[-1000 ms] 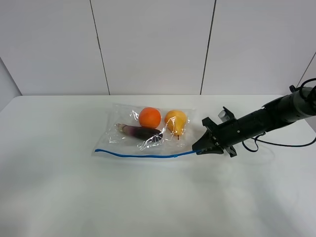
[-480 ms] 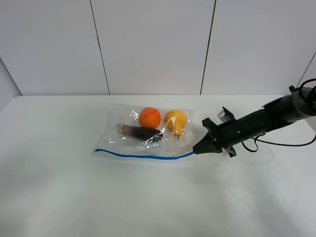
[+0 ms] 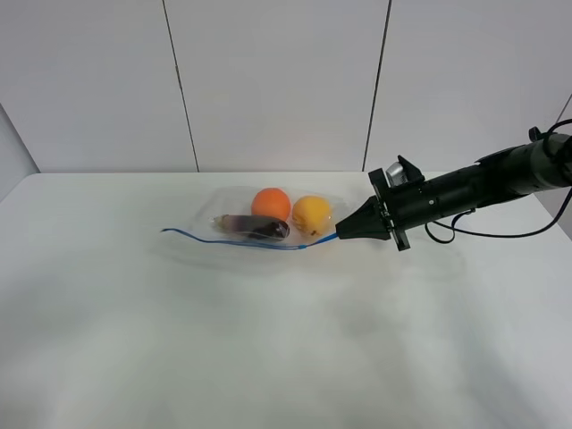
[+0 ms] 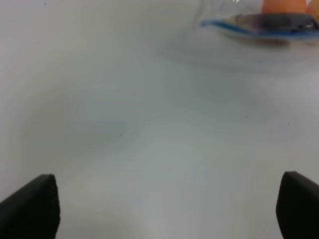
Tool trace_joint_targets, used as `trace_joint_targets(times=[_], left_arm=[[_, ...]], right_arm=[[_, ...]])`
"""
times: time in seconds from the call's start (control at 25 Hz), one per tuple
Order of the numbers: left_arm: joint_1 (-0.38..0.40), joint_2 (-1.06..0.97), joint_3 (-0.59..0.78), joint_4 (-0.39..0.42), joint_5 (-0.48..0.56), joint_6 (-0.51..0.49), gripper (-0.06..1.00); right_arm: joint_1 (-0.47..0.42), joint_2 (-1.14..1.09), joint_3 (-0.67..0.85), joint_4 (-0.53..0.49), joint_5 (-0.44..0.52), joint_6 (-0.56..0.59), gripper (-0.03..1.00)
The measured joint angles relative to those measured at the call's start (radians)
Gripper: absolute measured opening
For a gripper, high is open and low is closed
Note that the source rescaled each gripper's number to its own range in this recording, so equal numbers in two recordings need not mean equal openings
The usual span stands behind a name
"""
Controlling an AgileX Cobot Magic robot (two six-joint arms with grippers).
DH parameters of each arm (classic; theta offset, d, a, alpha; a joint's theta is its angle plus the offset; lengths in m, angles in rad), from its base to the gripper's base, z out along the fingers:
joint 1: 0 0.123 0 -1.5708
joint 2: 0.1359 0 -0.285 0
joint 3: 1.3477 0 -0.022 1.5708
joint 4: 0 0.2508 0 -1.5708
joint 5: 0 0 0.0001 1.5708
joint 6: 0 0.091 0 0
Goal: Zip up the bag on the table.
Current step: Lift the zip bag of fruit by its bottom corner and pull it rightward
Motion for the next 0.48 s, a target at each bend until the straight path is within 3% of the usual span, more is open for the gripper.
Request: trace_joint_targets(times=[0.48], left_arm=[[0.0, 0.0, 0.0, 0.0, 0.0, 0.0, 1.0]], right_arm=[[0.0, 0.0, -0.009, 0.046, 0.033, 0.0, 0.0]])
